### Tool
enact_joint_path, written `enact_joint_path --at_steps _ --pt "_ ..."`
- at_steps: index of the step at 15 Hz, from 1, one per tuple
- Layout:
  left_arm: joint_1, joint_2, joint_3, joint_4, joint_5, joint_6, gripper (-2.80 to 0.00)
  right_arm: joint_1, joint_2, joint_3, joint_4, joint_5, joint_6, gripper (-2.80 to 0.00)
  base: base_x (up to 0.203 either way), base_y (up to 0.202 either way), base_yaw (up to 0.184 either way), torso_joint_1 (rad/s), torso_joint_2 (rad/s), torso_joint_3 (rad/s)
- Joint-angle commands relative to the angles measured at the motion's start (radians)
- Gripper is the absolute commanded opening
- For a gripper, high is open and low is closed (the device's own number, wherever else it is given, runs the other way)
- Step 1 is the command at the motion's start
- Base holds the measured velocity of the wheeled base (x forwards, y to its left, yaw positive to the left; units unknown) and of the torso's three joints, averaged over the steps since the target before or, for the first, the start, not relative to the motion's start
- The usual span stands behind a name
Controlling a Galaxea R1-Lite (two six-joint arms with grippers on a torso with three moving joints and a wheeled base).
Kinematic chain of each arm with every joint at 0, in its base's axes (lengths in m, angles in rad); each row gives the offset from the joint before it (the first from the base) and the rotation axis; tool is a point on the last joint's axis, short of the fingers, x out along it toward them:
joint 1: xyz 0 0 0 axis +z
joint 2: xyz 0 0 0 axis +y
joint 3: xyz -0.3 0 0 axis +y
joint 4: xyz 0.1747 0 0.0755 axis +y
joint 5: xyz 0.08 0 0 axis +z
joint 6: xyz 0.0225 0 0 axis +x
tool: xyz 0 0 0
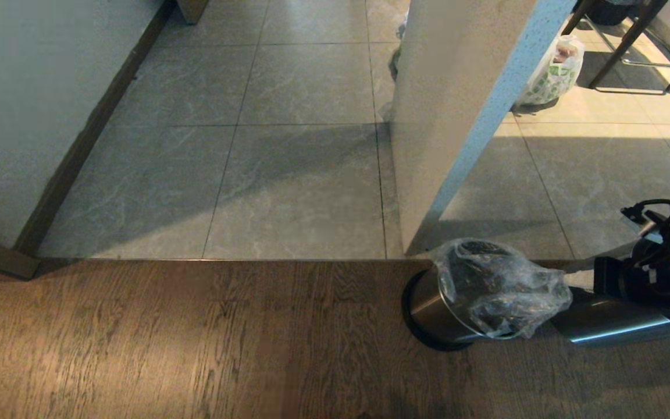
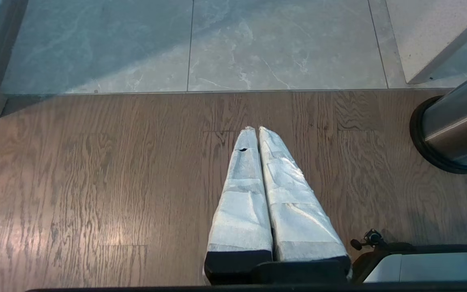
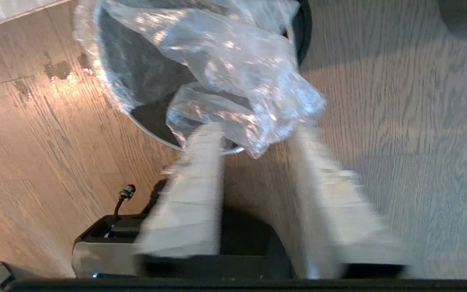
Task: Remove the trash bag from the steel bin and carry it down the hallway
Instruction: Pick up the trash bag
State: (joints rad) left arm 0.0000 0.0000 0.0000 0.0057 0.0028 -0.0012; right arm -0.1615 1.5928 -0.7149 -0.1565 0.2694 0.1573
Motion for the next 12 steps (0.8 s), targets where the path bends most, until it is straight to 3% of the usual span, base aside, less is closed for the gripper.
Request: enact_joint_path --at_steps 1,7,12 --pt "0.0 0.0 0.0 0.0 0.0 0.0 -2.8 0.002 -0.004 0.003 -0.015 0.001 -0.008 0.0 0.0 0.0 0.0 0.0 0.0 0.0" --pt "0.0 0.0 0.0 0.0 0.0 0.0 -2.8 0.001 0.107 0.003 -0.029 0.002 -0.014 0.0 0.0 0.0 0.0 0.0 0.0 0.0" --pt "0.0 0.0 0.0 0.0 0.0 0.0 -2.8 0.0 0.238 -0.01 -0.232 0.001 -0.014 0.0 0.0 0.0 0.0 0.0 0.0 0.0"
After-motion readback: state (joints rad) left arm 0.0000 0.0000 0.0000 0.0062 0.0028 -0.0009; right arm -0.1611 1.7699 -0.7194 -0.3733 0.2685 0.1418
